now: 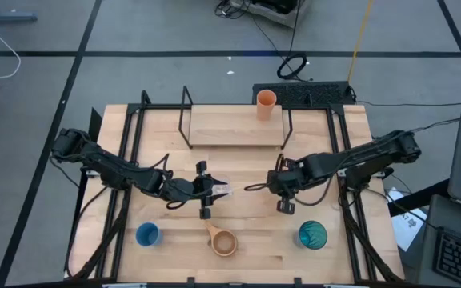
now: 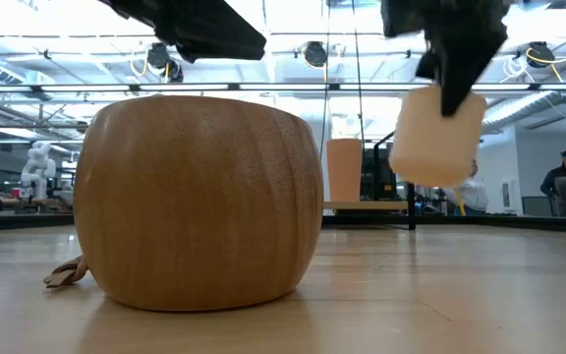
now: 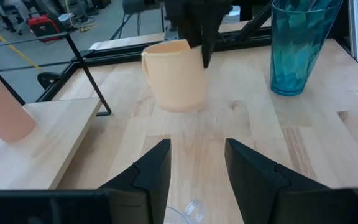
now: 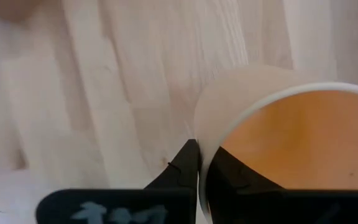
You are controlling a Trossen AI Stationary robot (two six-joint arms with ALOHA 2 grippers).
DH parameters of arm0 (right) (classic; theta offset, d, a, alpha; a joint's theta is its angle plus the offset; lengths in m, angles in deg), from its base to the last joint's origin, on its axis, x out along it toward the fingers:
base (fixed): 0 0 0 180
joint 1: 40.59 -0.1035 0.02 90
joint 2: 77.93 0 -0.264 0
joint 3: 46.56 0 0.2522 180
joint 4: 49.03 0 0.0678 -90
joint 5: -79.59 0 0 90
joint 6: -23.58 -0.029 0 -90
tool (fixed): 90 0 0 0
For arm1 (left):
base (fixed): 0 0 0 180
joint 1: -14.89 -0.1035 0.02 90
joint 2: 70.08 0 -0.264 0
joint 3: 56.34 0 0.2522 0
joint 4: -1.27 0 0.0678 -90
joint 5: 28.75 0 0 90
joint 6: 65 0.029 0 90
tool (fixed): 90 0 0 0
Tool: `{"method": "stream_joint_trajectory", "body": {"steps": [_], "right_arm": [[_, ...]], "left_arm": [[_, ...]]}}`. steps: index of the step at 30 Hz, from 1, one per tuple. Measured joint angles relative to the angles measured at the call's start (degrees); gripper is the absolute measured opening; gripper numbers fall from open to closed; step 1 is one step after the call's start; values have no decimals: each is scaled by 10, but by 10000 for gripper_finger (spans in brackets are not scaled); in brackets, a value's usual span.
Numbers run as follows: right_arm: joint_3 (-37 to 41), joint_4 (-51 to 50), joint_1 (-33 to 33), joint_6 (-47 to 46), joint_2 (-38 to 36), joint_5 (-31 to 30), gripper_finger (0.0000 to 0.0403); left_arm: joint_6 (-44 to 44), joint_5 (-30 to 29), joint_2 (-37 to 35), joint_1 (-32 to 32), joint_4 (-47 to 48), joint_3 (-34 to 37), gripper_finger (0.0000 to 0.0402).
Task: Stack small to large cups/mugs on shelf
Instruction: Put the light pink mug on the shelf
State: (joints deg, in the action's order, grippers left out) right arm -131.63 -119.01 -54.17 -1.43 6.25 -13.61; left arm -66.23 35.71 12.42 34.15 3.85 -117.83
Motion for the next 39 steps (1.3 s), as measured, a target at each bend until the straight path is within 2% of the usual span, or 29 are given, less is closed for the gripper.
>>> {"method": "stream_joint_trajectory", "body": {"steps": [4, 11, 18, 27, 30, 36, 39], "right_arm": [[0, 31, 0, 24, -35, -7, 3], [0, 65, 0, 68, -91, -68, 3], [0, 154, 0, 198, -129, -146, 3], [0, 308, 8, 319, -134, -152, 4], [22, 391, 8, 346, -136, -153, 4], [129, 620, 9, 393, -152, -147, 5], [174, 698, 10, 409, -162, -147, 5]], "left_arm": [[0, 0, 0, 0, -3, 0, 154], [0, 0, 0, 0, -8, 0, 154], [-3, 0, 0, 0, -7, 0, 154], [-6, 0, 0, 0, -6, 0, 154], [-6, 0, 0, 0, -6, 0, 154], [-6, 0, 0, 0, -6, 0, 154], [-6, 0, 0, 0, -9, 0, 154]]}}
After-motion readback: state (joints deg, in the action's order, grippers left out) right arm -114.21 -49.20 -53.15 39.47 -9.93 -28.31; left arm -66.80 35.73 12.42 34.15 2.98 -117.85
